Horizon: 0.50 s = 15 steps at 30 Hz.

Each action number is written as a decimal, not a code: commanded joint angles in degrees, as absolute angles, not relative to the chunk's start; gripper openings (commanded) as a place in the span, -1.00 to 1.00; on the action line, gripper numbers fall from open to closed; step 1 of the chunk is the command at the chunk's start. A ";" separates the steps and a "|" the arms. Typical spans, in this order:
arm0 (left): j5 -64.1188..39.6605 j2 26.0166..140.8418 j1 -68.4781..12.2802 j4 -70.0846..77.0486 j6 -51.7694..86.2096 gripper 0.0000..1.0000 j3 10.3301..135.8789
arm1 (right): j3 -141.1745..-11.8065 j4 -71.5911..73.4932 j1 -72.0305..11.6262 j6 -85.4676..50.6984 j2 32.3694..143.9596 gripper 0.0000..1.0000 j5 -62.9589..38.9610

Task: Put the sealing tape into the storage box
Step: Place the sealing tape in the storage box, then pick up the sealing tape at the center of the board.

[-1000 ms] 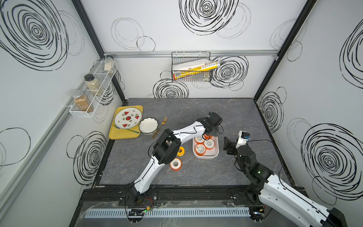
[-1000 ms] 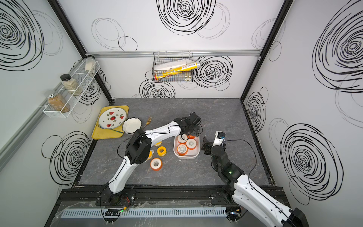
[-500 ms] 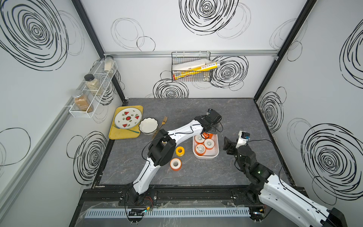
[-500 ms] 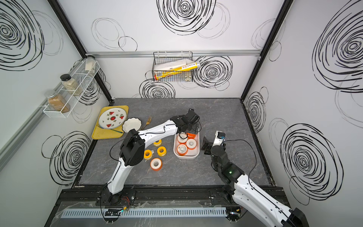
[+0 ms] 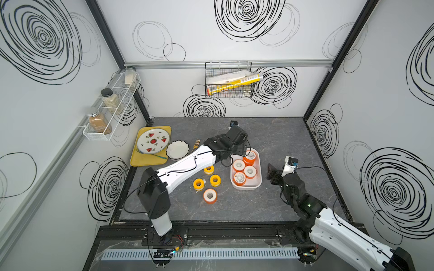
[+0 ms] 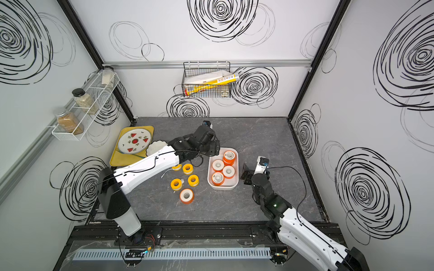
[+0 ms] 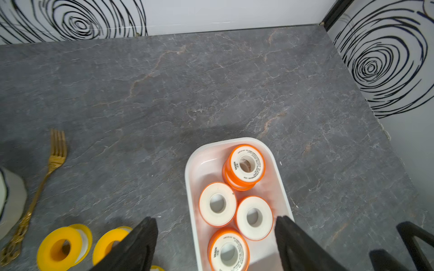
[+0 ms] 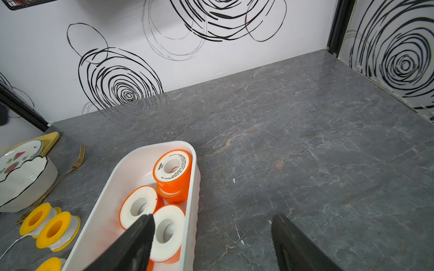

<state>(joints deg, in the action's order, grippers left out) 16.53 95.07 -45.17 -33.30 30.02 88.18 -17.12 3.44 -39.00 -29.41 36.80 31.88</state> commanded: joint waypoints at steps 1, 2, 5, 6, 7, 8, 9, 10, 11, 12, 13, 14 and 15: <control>17.78 87.92 -42.73 -33.05 30.50 0.71 81.21 | -17.05 4.13 -38.84 -29.88 36.57 0.67 32.09; 17.82 85.54 -42.17 -33.05 30.54 0.71 79.02 | -17.05 4.06 -38.84 -29.88 36.56 0.67 32.09; 18.28 77.66 -40.55 -33.00 30.61 0.72 72.12 | -17.15 4.05 -38.84 -29.88 36.65 0.68 32.07; 18.31 75.07 -39.74 -33.25 30.59 0.72 70.14 | -17.13 4.08 -38.84 -29.88 36.67 0.68 32.01; 18.21 72.57 -39.07 -33.58 30.62 0.72 68.34 | -17.14 4.09 -38.84 -29.86 36.73 0.68 31.99; 18.25 70.48 -38.45 -33.95 30.50 0.72 66.86 | -17.14 4.12 -38.84 -29.81 36.82 0.68 31.99; 18.48 68.18 -37.73 -34.26 30.43 0.72 65.12 | -17.19 4.11 -38.84 -29.88 36.84 0.68 31.99; 18.69 65.87 -36.93 -34.52 30.20 0.72 63.44 | -17.23 4.08 -38.84 -29.89 36.98 0.68 31.99; 18.90 63.94 -36.36 -34.82 30.23 0.72 62.17 | -17.23 4.17 -38.83 -29.80 37.00 0.68 31.99; 19.22 61.81 -35.71 -35.13 29.99 0.72 60.65 | -17.27 4.20 -38.85 -29.79 37.05 0.68 31.92; 19.60 59.70 -35.13 -35.23 29.76 0.72 59.11 | -17.31 4.19 -38.85 -29.78 37.16 0.68 31.99; 20.00 57.99 -34.63 -35.36 29.63 0.72 57.90 | -17.32 4.22 -38.85 -29.78 37.24 0.68 31.99; 20.39 56.25 -34.01 -35.57 29.46 0.72 56.55 | -17.34 4.22 -38.85 -29.79 37.27 0.69 31.99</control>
<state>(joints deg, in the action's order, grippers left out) 18.48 59.46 -35.27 -35.33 30.17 59.18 -17.12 3.46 -39.00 -29.39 36.93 31.86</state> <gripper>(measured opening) 0.859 0.842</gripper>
